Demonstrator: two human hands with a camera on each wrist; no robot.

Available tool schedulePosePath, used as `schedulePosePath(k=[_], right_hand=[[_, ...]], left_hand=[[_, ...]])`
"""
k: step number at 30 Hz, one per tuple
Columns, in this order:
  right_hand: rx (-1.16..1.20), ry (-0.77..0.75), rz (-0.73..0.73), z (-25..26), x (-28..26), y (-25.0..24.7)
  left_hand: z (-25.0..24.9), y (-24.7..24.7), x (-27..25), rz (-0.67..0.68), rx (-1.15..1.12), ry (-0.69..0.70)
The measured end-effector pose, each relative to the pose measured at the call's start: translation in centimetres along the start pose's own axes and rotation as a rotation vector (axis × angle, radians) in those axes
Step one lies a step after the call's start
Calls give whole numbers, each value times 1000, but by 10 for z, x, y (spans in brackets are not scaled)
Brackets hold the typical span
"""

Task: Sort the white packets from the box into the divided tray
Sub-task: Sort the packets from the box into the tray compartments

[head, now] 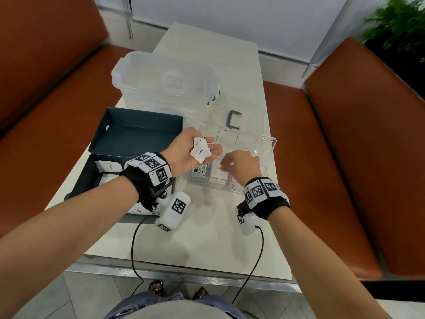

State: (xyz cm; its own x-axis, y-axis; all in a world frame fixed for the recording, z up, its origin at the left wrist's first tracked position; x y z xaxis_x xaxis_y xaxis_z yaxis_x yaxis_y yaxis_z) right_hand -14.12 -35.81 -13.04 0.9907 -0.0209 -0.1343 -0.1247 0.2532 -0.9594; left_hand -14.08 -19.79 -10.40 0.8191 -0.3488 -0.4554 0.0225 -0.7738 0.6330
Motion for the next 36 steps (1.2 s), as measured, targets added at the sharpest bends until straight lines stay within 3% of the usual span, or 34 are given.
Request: schedulePosePath(k=[4, 9, 14, 18, 22, 26, 36], right_hand=[[534, -13, -263, 3, -6, -26], [710, 17, -160, 18, -22, -13], [965, 105, -125, -6, -22, -22], [984, 121, -141, -29, -18, -40], [891, 6, -58, -36, -18, -57], [712, -76, 4, -33, -20, -63], [629, -85, 15, -33, -22, -65]], left_hand=[[3, 6, 4, 22, 21, 9], [11, 16, 9, 68, 60, 26], [15, 19, 9, 94, 222, 66], [13, 17, 9, 77, 350, 133], [12, 16, 7, 136, 491, 194], [15, 20, 7, 190, 547, 174], [24, 26, 4, 314, 635, 105]])
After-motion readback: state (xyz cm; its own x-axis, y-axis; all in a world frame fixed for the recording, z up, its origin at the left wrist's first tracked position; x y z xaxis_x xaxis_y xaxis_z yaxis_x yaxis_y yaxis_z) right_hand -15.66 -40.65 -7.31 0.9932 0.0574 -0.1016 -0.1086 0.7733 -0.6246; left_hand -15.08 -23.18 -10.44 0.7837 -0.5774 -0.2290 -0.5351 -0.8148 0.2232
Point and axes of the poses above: each hand's wrist, its own x-axis towards the middle knuckle, its own y-axis out of the palm, z = x × y, the point moved 2 cm from there along x, towards the middle knuckle, and after that the axes turned 4 degrees about y, right-handed, at the moved point
